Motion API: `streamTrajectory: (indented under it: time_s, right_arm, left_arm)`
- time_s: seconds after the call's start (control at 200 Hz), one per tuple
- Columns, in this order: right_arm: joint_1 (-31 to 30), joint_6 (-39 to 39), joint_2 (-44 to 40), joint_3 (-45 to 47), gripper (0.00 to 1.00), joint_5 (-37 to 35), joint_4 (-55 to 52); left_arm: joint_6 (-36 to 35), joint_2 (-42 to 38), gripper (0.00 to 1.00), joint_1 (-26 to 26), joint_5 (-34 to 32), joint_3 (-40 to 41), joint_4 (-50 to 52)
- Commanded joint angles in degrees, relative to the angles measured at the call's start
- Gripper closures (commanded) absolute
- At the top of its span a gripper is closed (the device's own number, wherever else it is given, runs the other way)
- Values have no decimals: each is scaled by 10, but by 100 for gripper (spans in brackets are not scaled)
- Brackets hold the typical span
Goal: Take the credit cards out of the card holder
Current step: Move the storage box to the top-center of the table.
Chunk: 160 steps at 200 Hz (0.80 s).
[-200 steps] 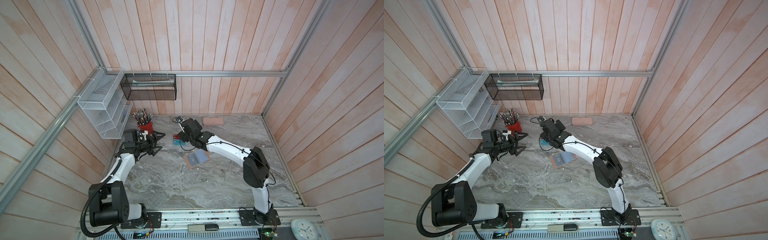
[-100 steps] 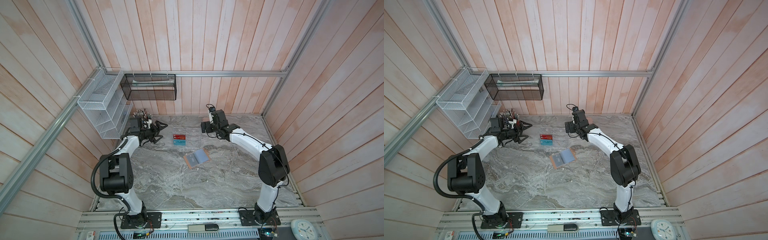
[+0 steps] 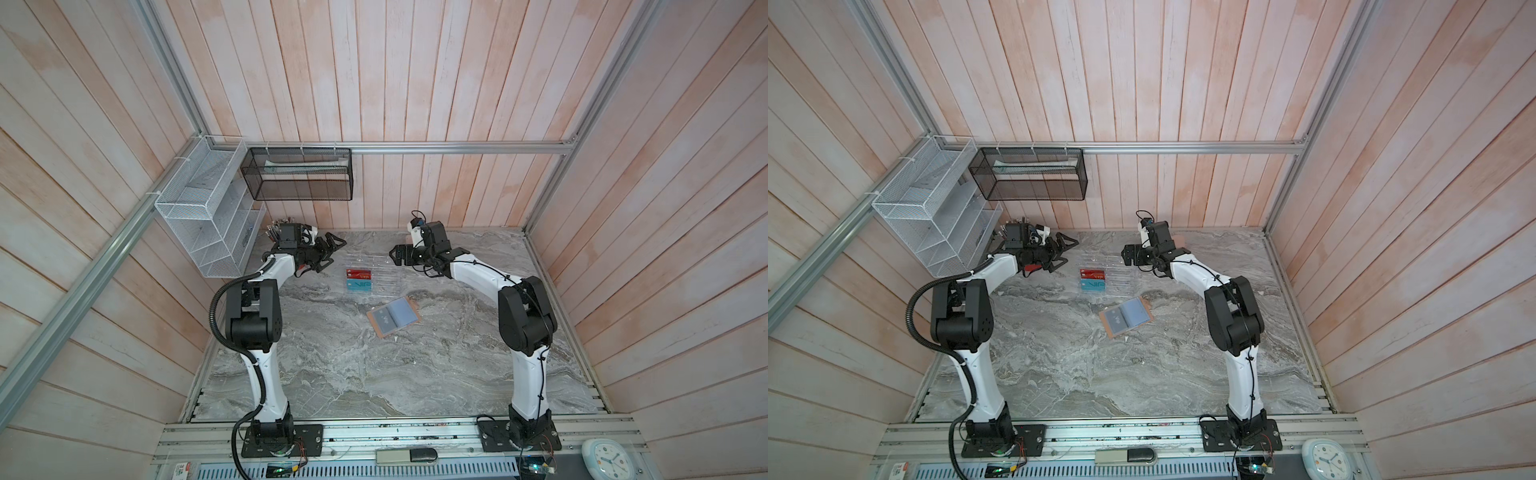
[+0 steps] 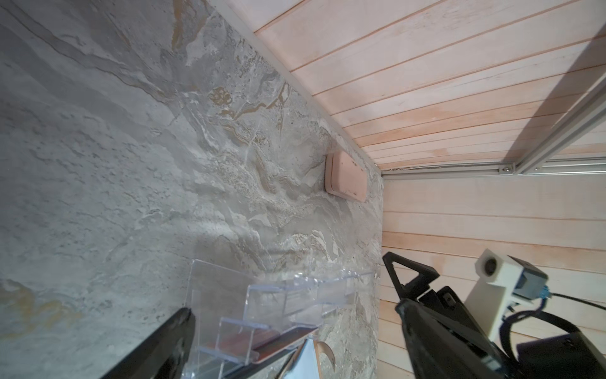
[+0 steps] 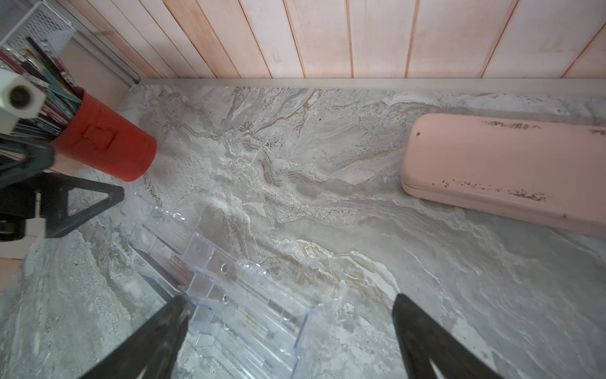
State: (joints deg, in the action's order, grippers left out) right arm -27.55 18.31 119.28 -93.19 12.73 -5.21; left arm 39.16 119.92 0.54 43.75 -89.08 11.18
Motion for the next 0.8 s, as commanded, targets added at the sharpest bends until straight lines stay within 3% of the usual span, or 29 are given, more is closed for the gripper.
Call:
streamTrajectory:
  time_s: [0.0, 0.315, 0.795]
  right_arm:
    - [0, 12, 14, -19, 2, 50, 23]
    - [-3, 30, 14, 11, 2, 105, 59]
    - [-11, 29, 20, 28, 2, 110, 60]
  left_arm:
    - [-25, 14, 0, -15, -12, -21, 2]
    - [-23, 24, 0, -41, -20, -14, -12]
    - [-4, -8, 0, -51, -24, 47, -42]
